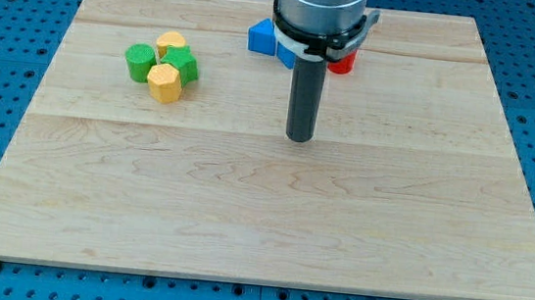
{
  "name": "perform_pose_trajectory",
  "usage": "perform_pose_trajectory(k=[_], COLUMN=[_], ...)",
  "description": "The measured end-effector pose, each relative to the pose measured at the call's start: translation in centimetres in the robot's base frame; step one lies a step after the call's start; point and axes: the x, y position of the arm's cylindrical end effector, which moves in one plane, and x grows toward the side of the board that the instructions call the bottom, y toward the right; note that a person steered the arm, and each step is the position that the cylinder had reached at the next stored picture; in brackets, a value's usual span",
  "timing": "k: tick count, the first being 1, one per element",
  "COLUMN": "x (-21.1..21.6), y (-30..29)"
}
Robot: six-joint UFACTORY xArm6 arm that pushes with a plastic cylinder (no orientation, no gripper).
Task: Push the red circle into the blue cube
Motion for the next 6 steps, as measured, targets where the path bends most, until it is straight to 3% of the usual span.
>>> perform_pose_trajectory(k=[2, 3, 4, 6], x=[-7.4, -7.7, -13.2, -15.1], y=[2.2, 8.2, 10.3, 0.3])
